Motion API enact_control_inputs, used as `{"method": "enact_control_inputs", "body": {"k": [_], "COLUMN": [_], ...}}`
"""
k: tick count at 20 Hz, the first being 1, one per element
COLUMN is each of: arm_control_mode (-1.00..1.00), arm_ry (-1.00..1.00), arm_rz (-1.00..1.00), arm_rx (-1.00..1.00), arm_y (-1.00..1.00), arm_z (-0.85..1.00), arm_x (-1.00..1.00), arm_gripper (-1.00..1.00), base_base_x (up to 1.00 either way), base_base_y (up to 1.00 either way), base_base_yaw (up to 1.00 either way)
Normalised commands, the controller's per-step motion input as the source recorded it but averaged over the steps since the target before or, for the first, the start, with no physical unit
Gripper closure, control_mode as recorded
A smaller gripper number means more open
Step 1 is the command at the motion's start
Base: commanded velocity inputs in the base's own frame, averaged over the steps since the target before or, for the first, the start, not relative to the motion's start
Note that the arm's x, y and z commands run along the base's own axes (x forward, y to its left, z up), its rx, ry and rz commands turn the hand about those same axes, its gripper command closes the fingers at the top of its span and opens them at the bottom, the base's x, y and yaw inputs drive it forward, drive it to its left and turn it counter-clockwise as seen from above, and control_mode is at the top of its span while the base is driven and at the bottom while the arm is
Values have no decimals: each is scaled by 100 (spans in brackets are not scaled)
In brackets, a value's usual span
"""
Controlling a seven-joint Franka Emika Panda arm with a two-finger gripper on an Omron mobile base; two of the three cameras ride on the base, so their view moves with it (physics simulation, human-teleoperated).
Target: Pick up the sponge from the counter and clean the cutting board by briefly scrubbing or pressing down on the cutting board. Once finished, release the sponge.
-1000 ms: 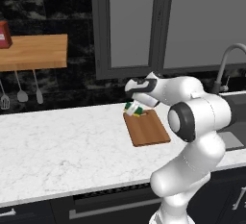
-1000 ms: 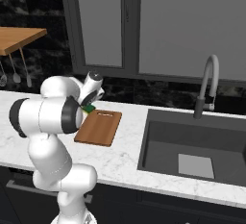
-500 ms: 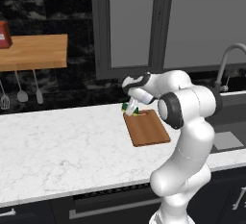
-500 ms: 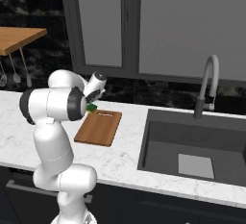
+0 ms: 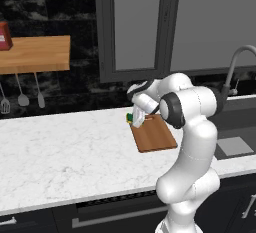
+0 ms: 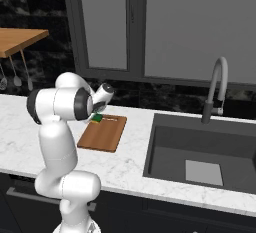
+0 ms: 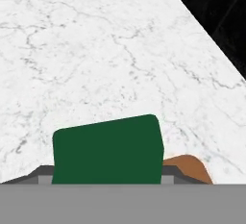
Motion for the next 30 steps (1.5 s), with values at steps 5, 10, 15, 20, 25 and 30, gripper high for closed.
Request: {"method": "enact_control_inputs", "body": {"k": [5, 10, 15, 20, 25, 30], "arm_control_mode": [-100, -100, -100, -100, -100, -100], "arm_ry": [0, 0, -4, 5, 14, 16], "arm_rz": [14, 14, 11, 12, 13, 11], "arm_rx": [0, 0, 1, 0, 0, 0], "arm_y": [0, 0, 1, 0, 0, 0], "arm_z": [-28, -28, -18, -24, -30, -26], "arm_x": [29, 13, -8, -18, -41, -72], "arm_gripper": [100, 100, 100, 100, 100, 100], "base_base_x": [0, 0, 0, 0, 0, 0], "base_base_y": [0, 0, 0, 0, 0, 0], "base_base_yaw": [0, 0, 0, 0, 0, 0]}}
